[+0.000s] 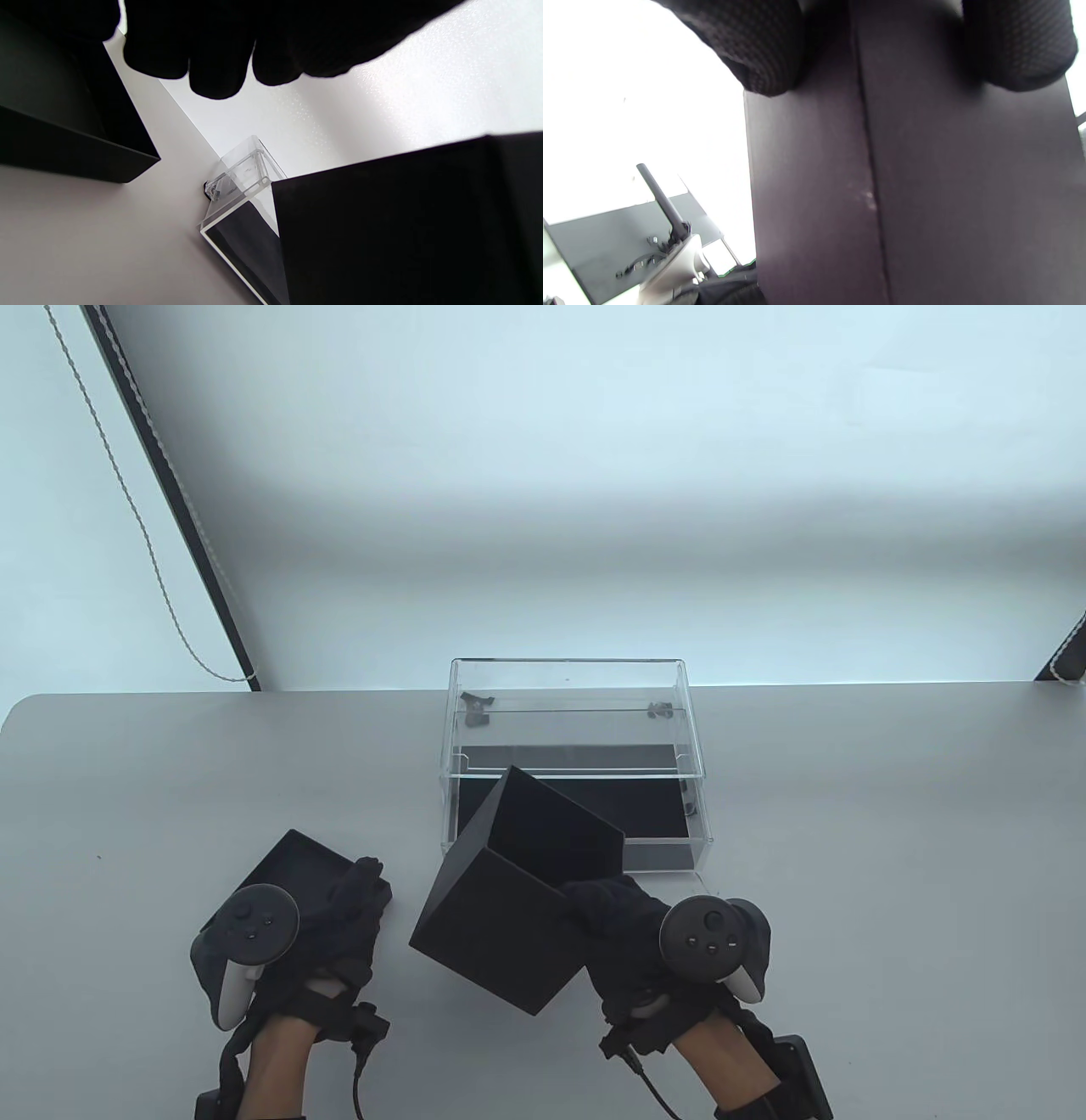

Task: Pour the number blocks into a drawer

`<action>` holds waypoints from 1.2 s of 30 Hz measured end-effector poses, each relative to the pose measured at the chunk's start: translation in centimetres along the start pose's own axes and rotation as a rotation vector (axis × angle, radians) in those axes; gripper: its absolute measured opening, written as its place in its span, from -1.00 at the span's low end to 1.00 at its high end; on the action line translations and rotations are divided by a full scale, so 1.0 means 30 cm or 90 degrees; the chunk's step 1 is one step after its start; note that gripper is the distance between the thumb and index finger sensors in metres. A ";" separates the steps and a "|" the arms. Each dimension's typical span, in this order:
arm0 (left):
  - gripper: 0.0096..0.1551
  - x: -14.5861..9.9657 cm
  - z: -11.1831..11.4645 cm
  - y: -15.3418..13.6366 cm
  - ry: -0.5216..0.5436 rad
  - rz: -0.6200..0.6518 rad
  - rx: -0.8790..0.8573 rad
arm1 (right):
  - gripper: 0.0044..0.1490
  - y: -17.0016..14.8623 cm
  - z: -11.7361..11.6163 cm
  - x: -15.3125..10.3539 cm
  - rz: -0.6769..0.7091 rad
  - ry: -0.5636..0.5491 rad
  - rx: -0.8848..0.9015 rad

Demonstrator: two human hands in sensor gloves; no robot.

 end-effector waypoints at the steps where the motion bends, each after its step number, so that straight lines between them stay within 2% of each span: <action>1: -0.30 0.000 -0.002 -0.001 0.002 0.000 -0.002 | -0.42 -0.003 0.002 0.006 -0.004 -0.006 0.015; 7: -0.30 0.001 -0.010 -0.002 0.005 -0.001 -0.010 | -0.43 -0.034 0.010 0.058 -0.044 -0.050 0.150; 22: -0.30 0.002 -0.011 -0.003 0.002 0.000 -0.016 | -0.46 -0.142 -0.022 0.159 -0.109 -0.103 0.364; 36: -0.30 0.005 0.003 0.000 -0.013 0.001 -0.013 | -0.47 -0.249 -0.093 0.172 -0.169 -0.120 0.609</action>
Point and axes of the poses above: the tracker on the back of each hand, its own y axis roughly to the thumb side, its own x axis roughly from the wrist to the fingertips, z = x × y, the point moved 2 cm from there along x, roughly from the wrist to the fingertips, and after that the axes turned 4 degrees about y, right-handed, at the moved point
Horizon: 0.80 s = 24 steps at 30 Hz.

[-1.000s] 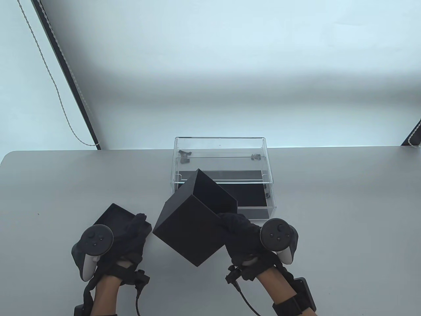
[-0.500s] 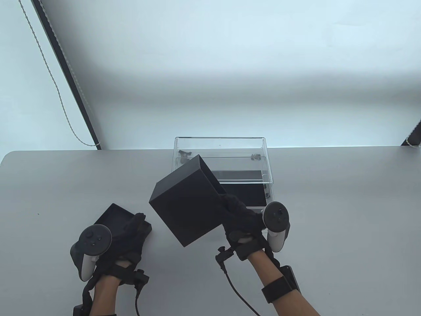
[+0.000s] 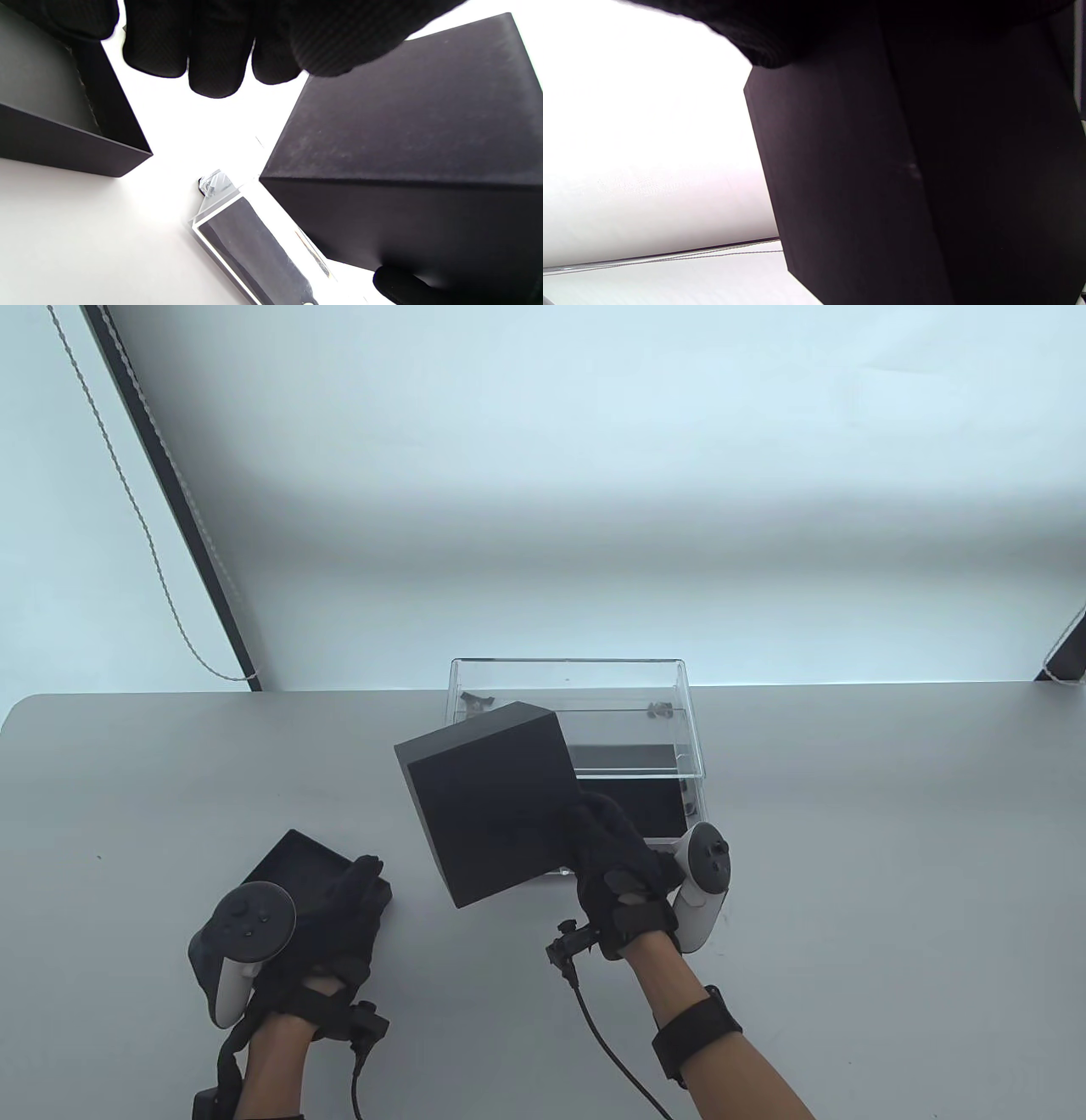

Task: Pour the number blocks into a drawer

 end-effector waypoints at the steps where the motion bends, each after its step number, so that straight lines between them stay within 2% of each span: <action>1: -0.30 0.000 0.001 0.000 -0.001 0.000 0.000 | -0.48 -0.007 0.002 0.002 -0.003 -0.001 0.013; 24: -0.29 0.006 0.009 0.000 -0.010 -0.005 0.002 | -0.47 -0.135 0.054 0.019 -0.044 -0.055 0.206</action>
Point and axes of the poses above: the tracker on the back of each hand, its own y axis roughly to the thumb side, its own x axis roughly from the wrist to the fingertips, z = x × y, the point moved 2 cm from there along x, roughly from the wrist to the fingertips, and after that the axes turned 4 degrees about y, right-handed, at the moved point
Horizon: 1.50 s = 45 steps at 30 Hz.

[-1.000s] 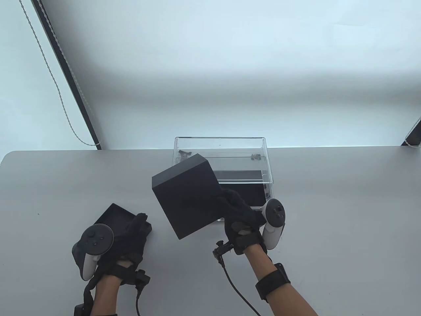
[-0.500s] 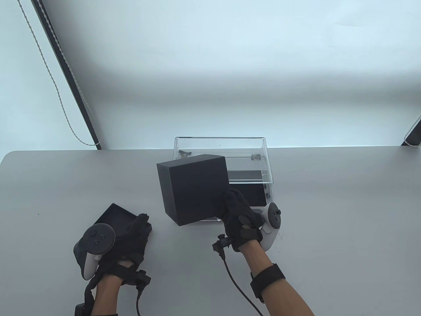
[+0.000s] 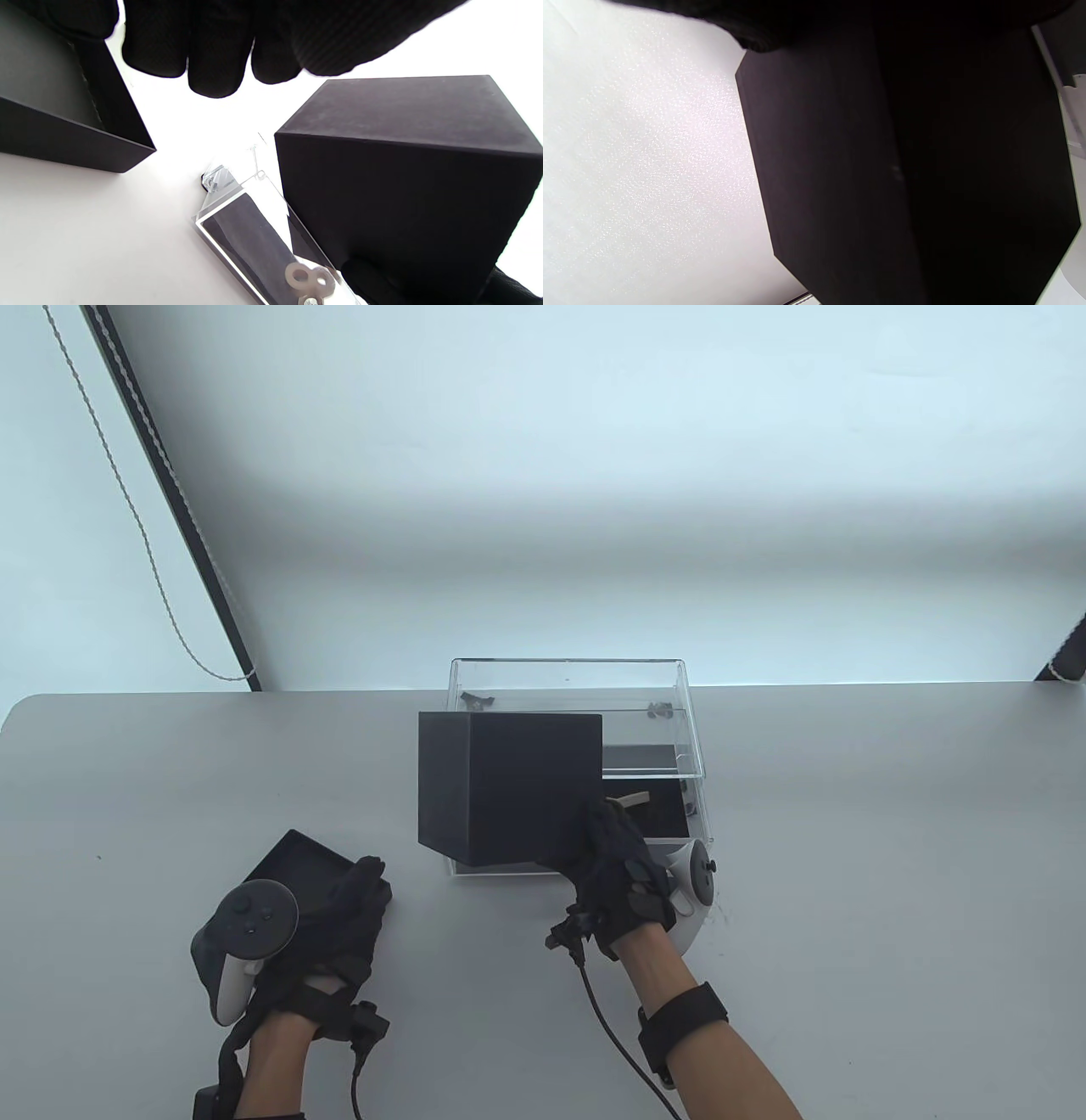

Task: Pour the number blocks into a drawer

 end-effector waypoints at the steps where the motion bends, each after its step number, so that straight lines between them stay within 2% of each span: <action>1: -0.29 0.000 0.000 0.000 -0.001 -0.001 0.000 | -0.47 -0.002 0.002 0.000 -0.001 -0.001 0.008; 13: -0.29 0.000 0.001 0.000 -0.004 -0.003 0.001 | -0.46 -0.016 0.015 -0.007 0.008 -0.014 0.122; 21: -0.29 0.000 0.001 -0.001 -0.006 -0.003 0.000 | -0.45 -0.014 0.016 -0.003 0.012 -0.006 0.145; 31: -0.29 -0.002 0.002 -0.001 -0.008 -0.003 -0.002 | -0.45 0.000 0.020 -0.010 0.012 0.011 0.113; 45: -0.29 -0.005 0.003 -0.003 -0.010 -0.004 -0.005 | -0.44 0.087 0.036 -0.054 0.033 0.040 -0.013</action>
Point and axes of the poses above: the tracker on the back of each hand, its own y axis roughly to the thumb side, its own x axis roughly from the wrist to the fingertips, z = x × y, the point moved 2 cm from there along x, roughly from the wrist to the fingertips, and after that the axes turned 4 degrees about y, right-handed, at the moved point
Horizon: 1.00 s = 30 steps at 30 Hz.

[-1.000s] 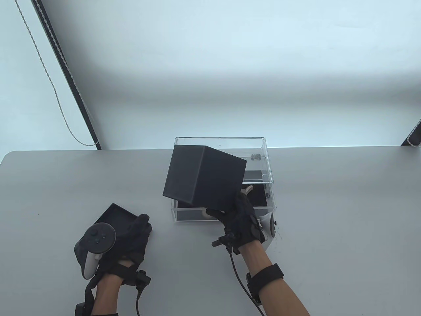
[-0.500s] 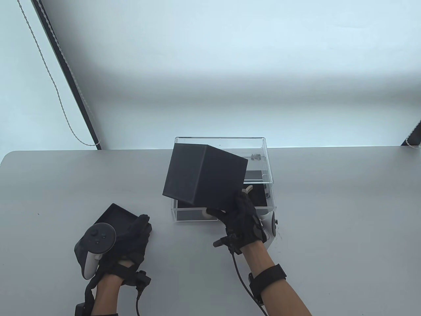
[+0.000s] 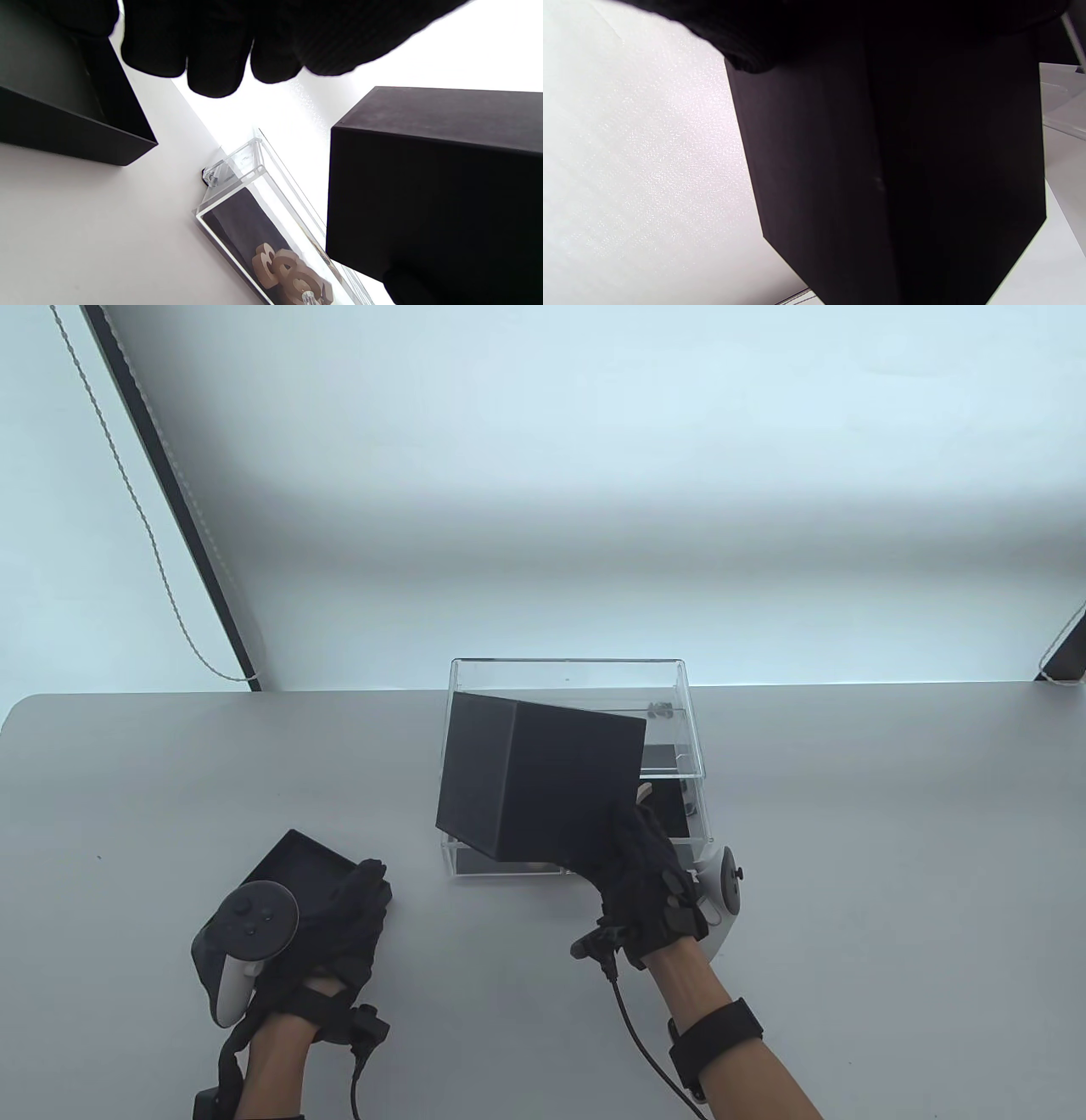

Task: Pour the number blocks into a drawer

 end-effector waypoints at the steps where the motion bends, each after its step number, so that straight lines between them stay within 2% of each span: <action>1: -0.29 0.000 0.000 0.000 0.000 0.000 0.000 | -0.44 0.008 0.001 -0.002 0.001 0.003 -0.011; 14: -0.29 -0.001 0.006 -0.001 -0.005 -0.002 0.005 | -0.42 0.143 -0.035 -0.077 0.058 0.053 -0.271; 22: -0.29 -0.002 0.010 -0.001 -0.008 -0.003 0.008 | -0.43 0.182 -0.067 -0.142 0.095 0.079 -0.381; 30: -0.29 -0.004 0.010 -0.002 -0.013 -0.005 0.013 | -0.42 0.225 -0.106 -0.201 0.151 0.122 -0.543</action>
Point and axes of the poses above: the tracker on the back of each hand, its own y axis roughly to the thumb side, its own x axis roughly from the wrist to the fingertips, z = x × y, the point moved 2 cm from there along x, roughly from the wrist to the fingertips, and after that the axes turned 4 degrees about y, right-handed, at the moved point
